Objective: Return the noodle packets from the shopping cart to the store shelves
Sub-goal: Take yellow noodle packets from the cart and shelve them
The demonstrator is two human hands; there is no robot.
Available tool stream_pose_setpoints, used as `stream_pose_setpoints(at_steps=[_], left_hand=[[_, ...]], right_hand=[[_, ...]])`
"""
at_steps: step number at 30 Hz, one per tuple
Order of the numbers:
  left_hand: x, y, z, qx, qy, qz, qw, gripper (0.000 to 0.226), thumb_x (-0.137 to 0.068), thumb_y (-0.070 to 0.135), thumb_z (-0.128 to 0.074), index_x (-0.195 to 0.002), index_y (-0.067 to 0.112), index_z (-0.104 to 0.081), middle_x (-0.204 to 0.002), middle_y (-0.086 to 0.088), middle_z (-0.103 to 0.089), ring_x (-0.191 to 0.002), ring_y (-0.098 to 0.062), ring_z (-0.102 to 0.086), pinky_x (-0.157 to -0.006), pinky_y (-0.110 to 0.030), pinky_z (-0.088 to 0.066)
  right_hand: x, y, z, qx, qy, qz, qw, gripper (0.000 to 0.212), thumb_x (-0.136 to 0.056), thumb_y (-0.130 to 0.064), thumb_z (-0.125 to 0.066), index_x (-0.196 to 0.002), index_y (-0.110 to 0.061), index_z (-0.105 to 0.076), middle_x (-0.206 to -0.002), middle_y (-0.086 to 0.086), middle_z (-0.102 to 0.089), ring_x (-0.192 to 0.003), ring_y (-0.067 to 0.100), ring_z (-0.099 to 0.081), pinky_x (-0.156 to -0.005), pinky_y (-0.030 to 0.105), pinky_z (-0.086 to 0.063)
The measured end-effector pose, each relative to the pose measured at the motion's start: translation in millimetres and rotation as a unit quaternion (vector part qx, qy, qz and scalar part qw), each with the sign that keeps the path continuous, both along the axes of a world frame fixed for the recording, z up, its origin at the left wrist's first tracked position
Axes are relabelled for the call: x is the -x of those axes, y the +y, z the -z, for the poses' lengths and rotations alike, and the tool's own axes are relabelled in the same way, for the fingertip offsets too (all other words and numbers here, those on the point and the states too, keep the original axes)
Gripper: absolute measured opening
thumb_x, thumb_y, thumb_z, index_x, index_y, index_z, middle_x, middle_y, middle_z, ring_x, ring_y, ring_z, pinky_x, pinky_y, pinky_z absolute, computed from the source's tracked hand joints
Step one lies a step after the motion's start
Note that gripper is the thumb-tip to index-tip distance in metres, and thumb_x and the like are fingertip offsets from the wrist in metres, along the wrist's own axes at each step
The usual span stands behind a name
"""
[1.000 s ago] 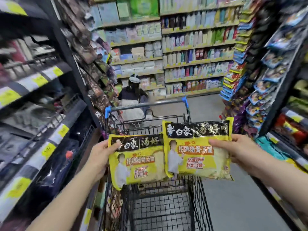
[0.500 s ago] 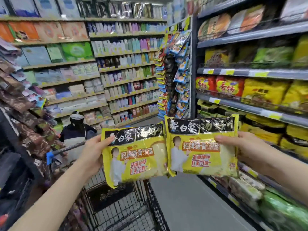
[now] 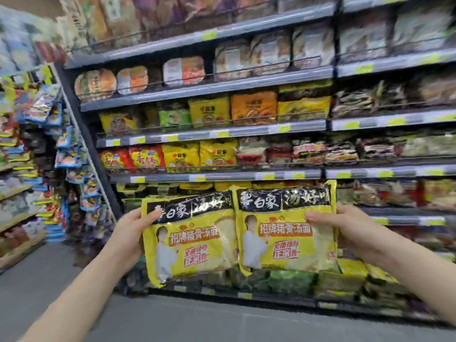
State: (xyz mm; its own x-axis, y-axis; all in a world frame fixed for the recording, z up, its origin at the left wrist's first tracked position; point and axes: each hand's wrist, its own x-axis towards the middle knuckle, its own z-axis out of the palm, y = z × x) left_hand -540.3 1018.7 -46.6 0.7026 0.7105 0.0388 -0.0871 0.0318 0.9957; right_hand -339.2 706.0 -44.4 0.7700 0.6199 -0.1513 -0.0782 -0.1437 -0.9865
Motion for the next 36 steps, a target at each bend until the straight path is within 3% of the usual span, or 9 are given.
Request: stream_pose_setpoints(at_steps=[2, 7, 12, 16, 18, 27, 29, 32, 36], left_hand=[[-48, -28, -2, -0.005, 0.008, 0.046, 0.999, 0.011, -0.092, 0.014, -0.054, -0.089, 0.006, -0.061, -0.079, -0.013, -0.070, -0.057, -0.023, -0.068, -0.064, -0.038, -0.053], [-159, -113, -3, 0.011, -0.004, 0.153, 0.988, 0.013, -0.093, 0.012, -0.053, -0.079, 0.010, -0.054, -0.048, 0.002, -0.060, -0.034, -0.013, -0.052, -0.036, -0.018, -0.041], [-256, -210, -1, 0.014, 0.000, 0.245, 0.970, 0.011, -0.090, 0.015, -0.057, -0.085, 0.006, -0.060, -0.070, -0.010, -0.069, -0.054, -0.024, -0.059, -0.061, -0.036, -0.052], [-321, -290, 3, 0.027, -0.002, 0.289, 0.957, 0.012, -0.090, 0.013, -0.057, -0.079, 0.010, -0.054, -0.053, -0.002, -0.057, -0.037, -0.017, -0.052, -0.038, -0.022, -0.044], [-348, -324, 5, 0.031, -0.006, 0.301, 0.953, 0.013, -0.091, 0.012, -0.056, -0.078, 0.011, -0.053, -0.047, 0.002, -0.054, -0.036, -0.016, -0.052, -0.038, -0.021, -0.043], [-431, -410, -3, 0.006, 0.016, 0.332, 0.943, 0.024, -0.067, 0.036, -0.079, -0.072, 0.016, -0.067, -0.086, -0.014, -0.057, -0.080, -0.032, -0.055, -0.086, -0.053, -0.042], [-452, -419, -3, 0.006, 0.022, 0.340, 0.940, 0.033, -0.062, 0.039, -0.081, -0.078, 0.014, -0.067, -0.091, -0.017, -0.055, -0.082, -0.034, -0.054, -0.084, -0.053, -0.043], [-483, -437, -4, 0.010, 0.010, 0.332, 0.943, 0.017, -0.080, 0.026, -0.069, -0.084, 0.010, -0.064, -0.095, -0.019, -0.055, -0.084, -0.034, -0.054, -0.081, -0.048, -0.043], [-533, -455, 1, -0.001, -0.010, 0.334, 0.943, 0.015, -0.087, 0.020, -0.062, -0.092, 0.006, -0.062, -0.087, -0.016, -0.069, -0.073, -0.030, -0.067, -0.068, -0.037, -0.053]], right_hand=[[-16, -45, 1, -0.001, -0.001, 0.048, 0.999, 0.050, -0.069, -0.028, -0.075, -0.108, 0.001, -0.062, -0.090, 0.011, -0.076, -0.082, 0.026, -0.073, -0.073, 0.035, -0.053], [-47, -157, 4, -0.010, 0.003, 0.159, 0.987, 0.037, -0.080, -0.022, -0.070, -0.110, -0.001, -0.063, -0.094, 0.010, -0.076, -0.090, 0.028, -0.072, -0.083, 0.041, -0.053], [-80, -264, 6, -0.015, 0.013, 0.236, 0.972, 0.038, -0.081, -0.021, -0.069, -0.111, 0.002, -0.063, -0.095, 0.013, -0.075, -0.088, 0.029, -0.072, -0.071, 0.035, -0.055], [-109, -341, 6, -0.023, 0.004, 0.278, 0.960, 0.052, -0.070, -0.025, -0.073, -0.113, 0.002, -0.062, -0.096, 0.013, -0.075, -0.091, 0.031, -0.071, -0.077, 0.038, -0.054], [-123, -374, 7, -0.024, -0.003, 0.299, 0.954, 0.054, -0.067, -0.025, -0.073, -0.111, 0.003, -0.063, -0.095, 0.013, -0.075, -0.089, 0.031, -0.071, -0.080, 0.039, -0.054], [-195, -465, 7, -0.025, -0.005, 0.334, 0.942, 0.064, -0.058, -0.030, -0.075, -0.111, 0.003, -0.062, -0.094, 0.013, -0.075, -0.090, 0.031, -0.071, -0.087, 0.045, -0.053], [-215, -476, 8, -0.022, -0.005, 0.332, 0.943, 0.063, -0.059, -0.031, -0.075, -0.110, 0.002, -0.063, -0.094, 0.014, -0.075, -0.092, 0.032, -0.070, -0.093, 0.050, -0.050], [-247, -489, 11, -0.023, -0.004, 0.327, 0.945, 0.059, -0.061, -0.032, -0.075, -0.110, 0.000, -0.064, -0.095, 0.013, -0.075, -0.093, 0.032, -0.070, -0.096, 0.052, -0.047], [-301, -505, 16, -0.027, -0.007, 0.320, 0.947, 0.053, -0.068, -0.026, -0.074, -0.111, 0.002, -0.064, -0.095, 0.014, -0.075, -0.091, 0.032, -0.070, -0.086, 0.044, -0.052]])
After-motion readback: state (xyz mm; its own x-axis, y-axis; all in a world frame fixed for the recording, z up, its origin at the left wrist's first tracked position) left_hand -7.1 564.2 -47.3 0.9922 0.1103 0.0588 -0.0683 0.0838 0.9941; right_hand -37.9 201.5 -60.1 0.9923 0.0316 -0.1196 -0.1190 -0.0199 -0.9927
